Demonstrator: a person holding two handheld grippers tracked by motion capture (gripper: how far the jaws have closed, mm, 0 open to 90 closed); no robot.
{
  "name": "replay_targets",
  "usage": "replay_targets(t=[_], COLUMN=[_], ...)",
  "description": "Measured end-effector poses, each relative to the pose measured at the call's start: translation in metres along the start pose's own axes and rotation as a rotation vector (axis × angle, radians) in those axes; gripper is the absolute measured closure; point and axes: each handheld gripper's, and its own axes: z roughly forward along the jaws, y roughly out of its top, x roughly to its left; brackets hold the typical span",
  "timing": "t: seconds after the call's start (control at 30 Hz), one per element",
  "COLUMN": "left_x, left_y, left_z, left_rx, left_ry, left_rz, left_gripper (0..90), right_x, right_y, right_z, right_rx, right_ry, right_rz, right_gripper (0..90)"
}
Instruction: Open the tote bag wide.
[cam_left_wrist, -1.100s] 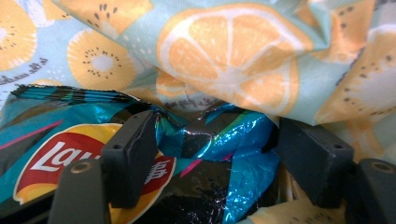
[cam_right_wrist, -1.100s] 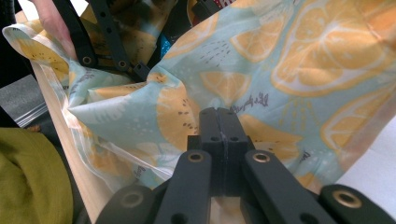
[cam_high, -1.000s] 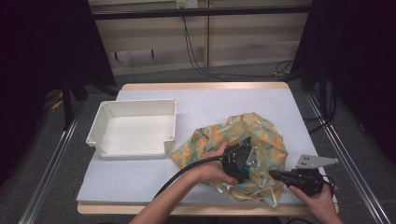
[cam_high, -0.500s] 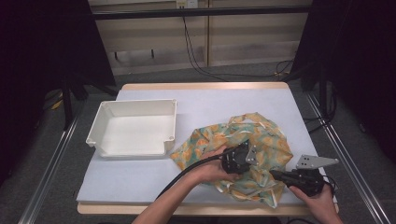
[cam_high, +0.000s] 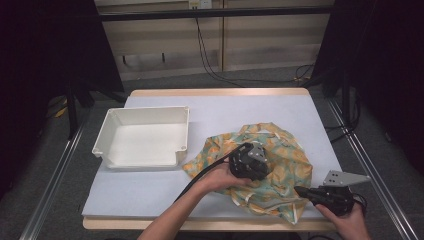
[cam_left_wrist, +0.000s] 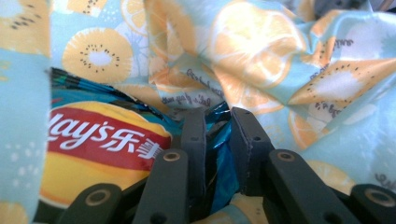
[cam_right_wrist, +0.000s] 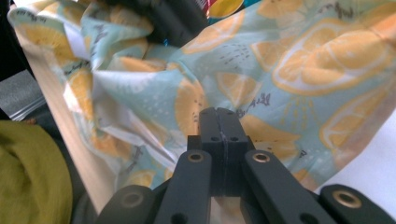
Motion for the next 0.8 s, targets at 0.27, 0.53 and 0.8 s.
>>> replay_targets(t=[0.27, 0.53, 0.8], left_x=[-0.004, -0.021, -0.022], left_y=[0.000, 0.001, -0.002], left_z=[0.005, 0.009, 0.006], left_rx=[0.038, 0.109, 0.095], left_ry=[0.048, 0.069, 0.060], left_rz=[0.014, 0.134, 0.132], left_gripper=[75.0, 55.1, 47.9], right_x=[0.001, 0.004, 0.014], right_y=[-0.012, 0.026, 0.066], right_z=[-0.008, -0.016, 0.034], right_rx=[0.002, -0.120, -0.065], right_ry=[-0.007, -0.010, 0.048], right_rz=[0.016, -0.011, -0.069], right_gripper=[89.8, 64.9, 62.9])
